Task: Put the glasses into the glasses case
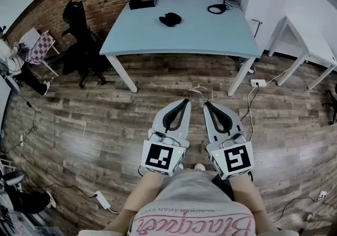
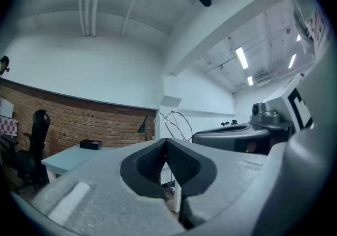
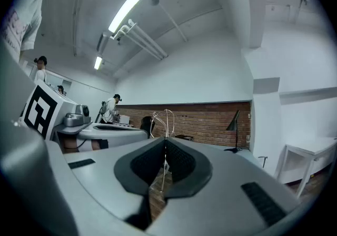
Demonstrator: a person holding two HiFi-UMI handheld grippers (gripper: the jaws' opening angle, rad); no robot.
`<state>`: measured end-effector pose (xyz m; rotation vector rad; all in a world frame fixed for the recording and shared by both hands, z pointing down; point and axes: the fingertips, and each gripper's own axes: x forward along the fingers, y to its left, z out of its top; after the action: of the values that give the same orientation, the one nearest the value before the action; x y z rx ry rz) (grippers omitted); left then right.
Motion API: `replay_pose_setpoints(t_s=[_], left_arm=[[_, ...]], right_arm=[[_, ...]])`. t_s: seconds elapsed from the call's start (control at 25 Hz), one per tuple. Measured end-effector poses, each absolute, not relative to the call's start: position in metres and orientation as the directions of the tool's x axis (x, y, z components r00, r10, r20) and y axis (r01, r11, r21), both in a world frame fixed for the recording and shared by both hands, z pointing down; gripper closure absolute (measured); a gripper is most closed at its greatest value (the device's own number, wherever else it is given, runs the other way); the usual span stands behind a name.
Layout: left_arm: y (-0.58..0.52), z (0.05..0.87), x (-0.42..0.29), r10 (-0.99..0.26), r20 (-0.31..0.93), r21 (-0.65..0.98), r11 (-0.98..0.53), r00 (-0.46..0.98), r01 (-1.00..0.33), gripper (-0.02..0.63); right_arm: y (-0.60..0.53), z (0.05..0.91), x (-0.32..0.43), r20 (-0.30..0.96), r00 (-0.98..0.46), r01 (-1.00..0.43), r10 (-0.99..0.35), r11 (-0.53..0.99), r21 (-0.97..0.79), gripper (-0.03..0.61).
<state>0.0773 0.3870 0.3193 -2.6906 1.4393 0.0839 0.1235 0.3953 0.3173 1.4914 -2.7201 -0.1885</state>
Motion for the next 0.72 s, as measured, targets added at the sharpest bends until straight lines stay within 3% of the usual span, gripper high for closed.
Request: replay_pose_setpoints(t_s=[0.72], left_arm=[[0.369, 0.329, 0.017, -0.82, -0.077, -0.025, -0.567, 0.567, -0.823, 0.611]], right_arm=[[0.381, 0.327, 0.071, 0.006, -0.519, -0.851, -0.855, 0.517, 0.087, 0.563]])
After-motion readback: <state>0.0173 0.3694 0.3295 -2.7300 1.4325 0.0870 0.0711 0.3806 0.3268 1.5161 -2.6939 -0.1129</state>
